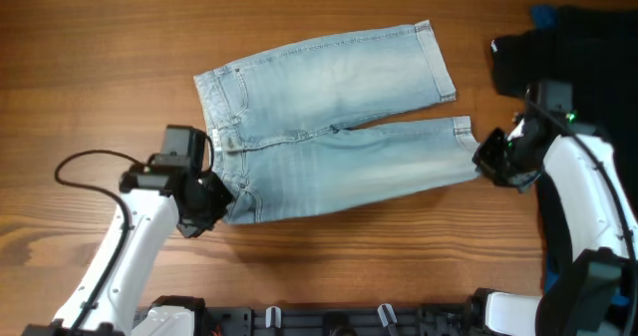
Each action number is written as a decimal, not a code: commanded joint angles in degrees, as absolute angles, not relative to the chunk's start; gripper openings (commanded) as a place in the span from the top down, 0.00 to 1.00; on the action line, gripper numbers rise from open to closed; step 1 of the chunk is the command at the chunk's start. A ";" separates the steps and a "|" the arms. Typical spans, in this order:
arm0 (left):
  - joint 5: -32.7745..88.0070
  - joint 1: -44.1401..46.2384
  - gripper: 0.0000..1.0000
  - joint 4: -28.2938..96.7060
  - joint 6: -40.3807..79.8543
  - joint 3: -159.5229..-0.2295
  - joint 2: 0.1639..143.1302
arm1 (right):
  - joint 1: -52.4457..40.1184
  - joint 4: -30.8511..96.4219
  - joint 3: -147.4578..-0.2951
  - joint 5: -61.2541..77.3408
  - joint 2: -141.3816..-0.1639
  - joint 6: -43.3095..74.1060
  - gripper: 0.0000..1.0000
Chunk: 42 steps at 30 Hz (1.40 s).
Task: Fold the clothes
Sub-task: 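Lift the bottom edge and fold it up onto the top edge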
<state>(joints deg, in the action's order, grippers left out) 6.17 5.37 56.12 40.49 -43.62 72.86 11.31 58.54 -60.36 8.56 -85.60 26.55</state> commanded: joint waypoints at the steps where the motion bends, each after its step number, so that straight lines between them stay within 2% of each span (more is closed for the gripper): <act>1: 3.99 5.37 0.96 64.53 37.95 -55.09 71.72 | 11.57 61.80 -69.10 6.72 -85.47 21.28 0.96; 4: 3.99 5.37 0.96 69.36 37.69 -63.77 71.72 | 11.40 62.35 -74.94 8.56 -85.49 19.62 0.95; 8: 3.53 5.37 0.96 68.34 37.69 -67.51 71.72 | 10.07 59.42 -80.73 9.37 -85.52 19.38 0.96; 14: -2.74 5.34 0.96 60.51 37.71 -67.51 71.79 | 3.66 43.83 -80.93 10.94 -86.19 22.15 0.96; 22: -6.72 4.73 0.96 47.03 37.93 -67.51 76.84 | 2.94 36.29 -80.90 10.66 -96.05 24.43 0.96; 30: -6.70 -5.80 0.96 43.44 39.83 -67.51 88.95 | 0.99 28.03 -80.90 13.04 -102.83 25.67 0.96; 34: -2.13 -6.15 0.96 39.57 39.83 -67.51 90.59 | -1.06 25.98 -80.90 9.37 -105.60 26.24 0.96; 38: -2.20 -6.17 0.96 33.47 39.83 -67.51 90.78 | -2.13 21.80 -80.90 8.95 -108.57 28.91 0.96; 42: -2.20 -6.17 0.96 32.45 39.86 -67.51 92.01 | -2.52 18.09 -80.90 8.99 -111.35 31.53 0.96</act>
<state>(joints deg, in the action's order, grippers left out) -0.03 -5.06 33.12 39.70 -66.30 90.59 -2.59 19.97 -79.35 11.57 -108.86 29.39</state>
